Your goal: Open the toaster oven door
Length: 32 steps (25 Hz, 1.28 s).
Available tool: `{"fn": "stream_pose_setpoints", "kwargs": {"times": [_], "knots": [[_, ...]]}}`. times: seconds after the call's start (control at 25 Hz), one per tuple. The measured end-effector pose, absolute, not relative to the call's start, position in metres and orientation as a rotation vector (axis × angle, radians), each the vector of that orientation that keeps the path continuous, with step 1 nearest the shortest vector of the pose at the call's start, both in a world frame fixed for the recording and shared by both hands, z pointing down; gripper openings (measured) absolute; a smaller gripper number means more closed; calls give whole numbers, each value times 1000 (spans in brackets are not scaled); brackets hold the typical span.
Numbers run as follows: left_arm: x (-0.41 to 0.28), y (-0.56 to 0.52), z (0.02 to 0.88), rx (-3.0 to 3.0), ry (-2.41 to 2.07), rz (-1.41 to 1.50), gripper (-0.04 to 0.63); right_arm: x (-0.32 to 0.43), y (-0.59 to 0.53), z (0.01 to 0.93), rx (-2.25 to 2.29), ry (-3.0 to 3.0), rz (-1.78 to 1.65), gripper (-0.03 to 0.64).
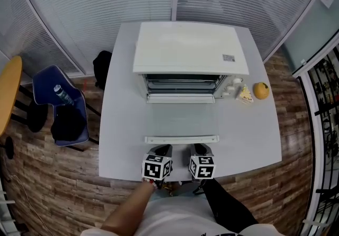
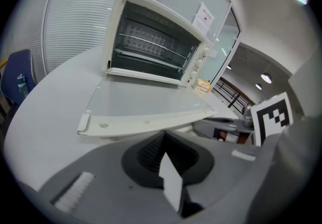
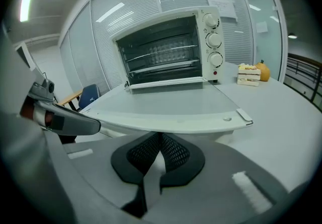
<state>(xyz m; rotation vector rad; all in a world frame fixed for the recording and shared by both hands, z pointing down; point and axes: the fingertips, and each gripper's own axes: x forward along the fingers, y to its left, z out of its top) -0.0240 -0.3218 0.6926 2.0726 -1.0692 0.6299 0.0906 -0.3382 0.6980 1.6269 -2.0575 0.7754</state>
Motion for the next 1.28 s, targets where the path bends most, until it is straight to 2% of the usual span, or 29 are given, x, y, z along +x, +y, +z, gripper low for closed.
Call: {"fn": "stream_pose_setpoints", "kwargs": {"times": [0.8, 1.28], "knots": [[-28, -324, 666, 2224, -1079, 646, 55, 94, -314, 687, 1639, -2037, 729, 3], [-34, -320, 633, 2308, -1116, 579, 55, 95, -309, 621, 1761, -2122, 532, 3]]}}
